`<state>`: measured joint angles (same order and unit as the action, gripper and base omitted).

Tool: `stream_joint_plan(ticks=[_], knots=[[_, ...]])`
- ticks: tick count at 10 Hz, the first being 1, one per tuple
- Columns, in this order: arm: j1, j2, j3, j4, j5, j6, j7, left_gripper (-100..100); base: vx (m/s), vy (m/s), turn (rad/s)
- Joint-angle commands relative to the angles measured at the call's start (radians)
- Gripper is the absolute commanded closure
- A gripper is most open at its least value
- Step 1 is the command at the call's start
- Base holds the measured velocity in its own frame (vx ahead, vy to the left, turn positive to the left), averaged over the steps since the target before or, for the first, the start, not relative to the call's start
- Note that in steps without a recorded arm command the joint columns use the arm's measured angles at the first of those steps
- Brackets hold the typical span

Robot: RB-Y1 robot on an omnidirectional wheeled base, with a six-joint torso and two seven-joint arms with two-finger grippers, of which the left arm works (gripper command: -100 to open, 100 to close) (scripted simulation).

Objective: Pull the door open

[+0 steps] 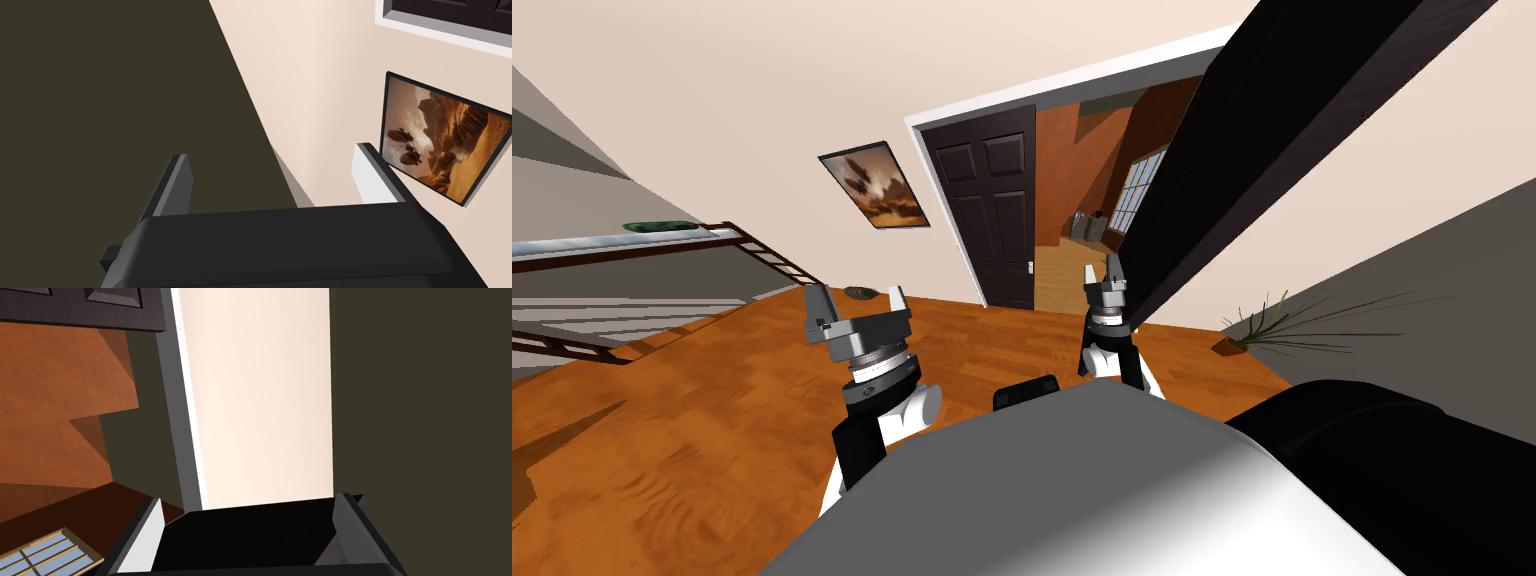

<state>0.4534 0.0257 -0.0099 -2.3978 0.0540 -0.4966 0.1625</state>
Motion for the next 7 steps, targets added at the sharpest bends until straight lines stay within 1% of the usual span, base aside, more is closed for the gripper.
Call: stream_joint_plan(ticks=[1,2,4,7], knots=[[-0.011,0.005,-0.001,0.029,0.001,-0.005,-0.002,-100,0.092,0.048,-0.05],[-0.015,0.007,-0.001,0.041,0.001,-0.007,-0.003,-100,0.059,-0.026,-0.031],[-0.035,0.016,-0.003,0.096,0.002,-0.017,-0.008,-100,0.074,-0.059,-0.046],[-0.056,0.023,-0.006,0.155,0.003,-0.027,-0.013,-100,0.097,-0.024,-0.037]])
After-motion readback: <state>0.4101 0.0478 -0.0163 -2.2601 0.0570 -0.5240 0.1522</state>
